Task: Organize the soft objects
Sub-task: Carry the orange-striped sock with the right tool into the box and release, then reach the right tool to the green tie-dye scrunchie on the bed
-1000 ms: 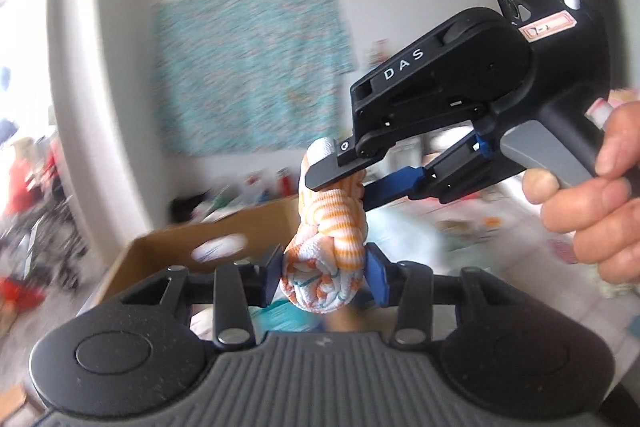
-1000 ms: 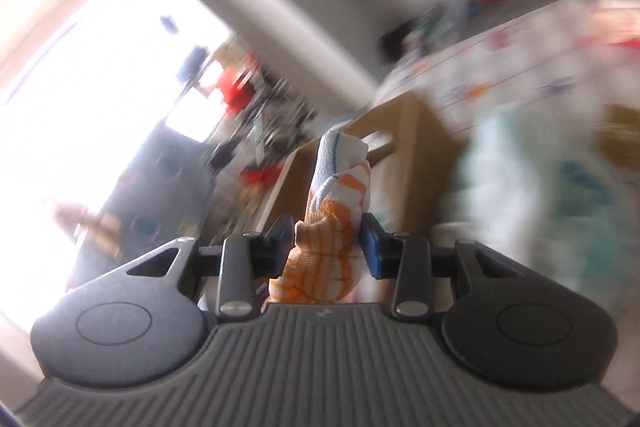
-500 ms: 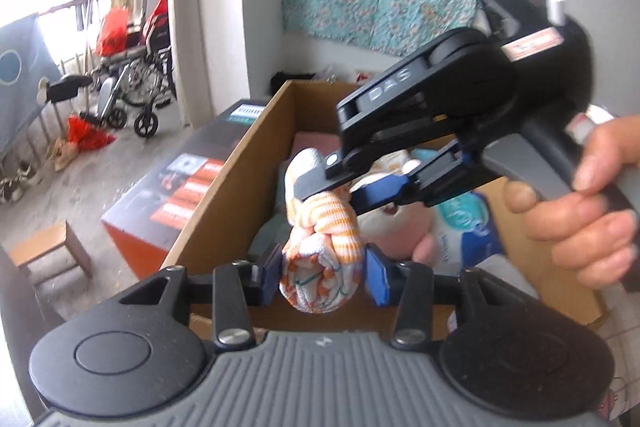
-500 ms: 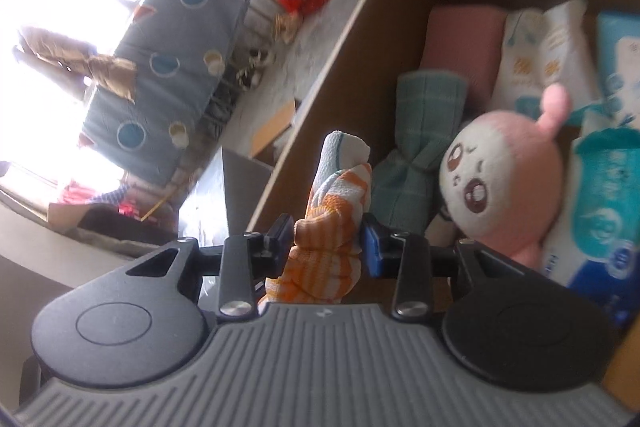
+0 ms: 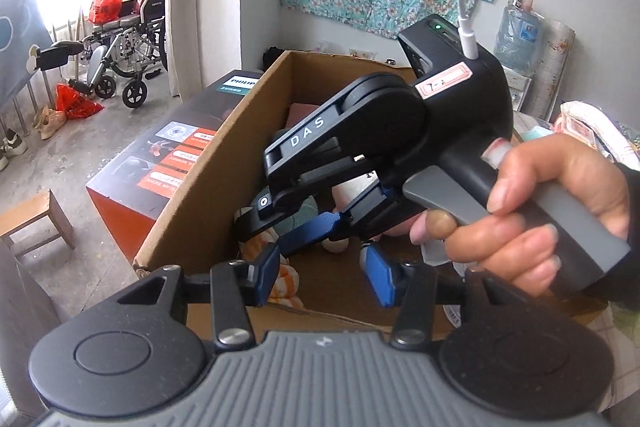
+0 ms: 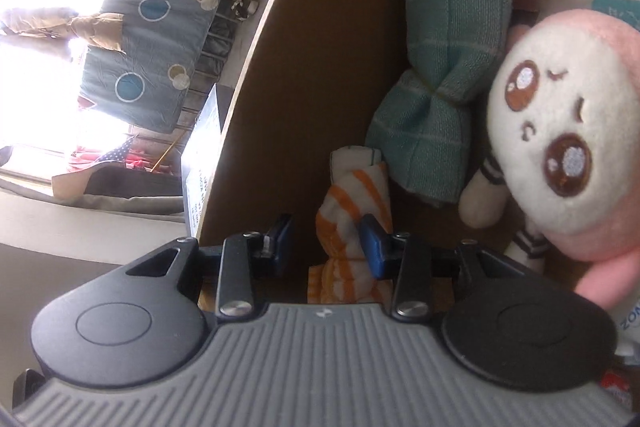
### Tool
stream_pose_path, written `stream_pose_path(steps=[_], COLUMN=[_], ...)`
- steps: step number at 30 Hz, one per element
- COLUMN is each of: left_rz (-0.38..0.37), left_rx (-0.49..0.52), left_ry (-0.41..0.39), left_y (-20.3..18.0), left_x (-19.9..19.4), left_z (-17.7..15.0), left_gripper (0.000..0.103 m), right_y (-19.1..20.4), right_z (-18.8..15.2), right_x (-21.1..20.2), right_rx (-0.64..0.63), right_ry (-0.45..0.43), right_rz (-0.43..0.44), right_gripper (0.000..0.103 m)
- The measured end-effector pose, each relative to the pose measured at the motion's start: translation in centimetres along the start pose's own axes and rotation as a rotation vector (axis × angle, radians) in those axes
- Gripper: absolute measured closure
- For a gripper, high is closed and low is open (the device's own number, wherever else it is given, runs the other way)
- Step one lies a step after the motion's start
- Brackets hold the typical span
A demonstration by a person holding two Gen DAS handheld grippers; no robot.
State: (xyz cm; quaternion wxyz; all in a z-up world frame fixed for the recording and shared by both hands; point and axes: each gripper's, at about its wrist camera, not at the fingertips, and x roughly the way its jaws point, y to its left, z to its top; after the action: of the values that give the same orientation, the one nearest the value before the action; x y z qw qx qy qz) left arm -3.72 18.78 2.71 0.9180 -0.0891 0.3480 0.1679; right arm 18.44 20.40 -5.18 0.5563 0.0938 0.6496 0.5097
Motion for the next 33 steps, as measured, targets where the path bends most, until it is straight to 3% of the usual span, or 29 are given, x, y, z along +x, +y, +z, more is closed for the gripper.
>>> stream_pose_path(steps=[6,11,16,21,25,29,33], left_rz=[-0.014,-0.070,-0.197,-0.369,-0.488,-0.606,-0.662], left_rx=[0.032,0.073,0.140,0.239,0.311,0.374,0.424], left_ry=[-0.029,-0.091,-0.117,-0.135,-0.133,-0.111,-0.071], left_y=[-0.6,-2.6,-6.6,-12.6,-17.4,-21.9,-25.9], left_x=[0.1,-0.8,-1.2,-1.4,-1.1,-0.2,1.0], left_z=[0.2,0.4,0.5,-0.3,-1.5,-3.3,-5.7], left_gripper=[0.042,0.032,0.030,0.030,0.030,0.030,0.030], right_y=[0.0,0.7,0.2,-2.1,-5.8,-10.2,-14.7], right_z=[-0.6,-3.7,-9.1,-15.2,-20.9,-27.4,-32.5], right_x=[-2.5,-8.8,-16.1,-24.7,-30.7,-34.8,-36.8], right_rx=[0.001,-0.036,-0.066,-0.066,0.021,0.153,0.285], right_ry=[-0.074,-0.265,-0.483,-0.656,-0.773,-0.870,-0.918], right_rz=[0.019,0.046,-0.010,-0.191,-0.334,-0.449,-0.588], right_gripper=[0.065,0.061,0.058,0.057,0.057,0.057,0.057])
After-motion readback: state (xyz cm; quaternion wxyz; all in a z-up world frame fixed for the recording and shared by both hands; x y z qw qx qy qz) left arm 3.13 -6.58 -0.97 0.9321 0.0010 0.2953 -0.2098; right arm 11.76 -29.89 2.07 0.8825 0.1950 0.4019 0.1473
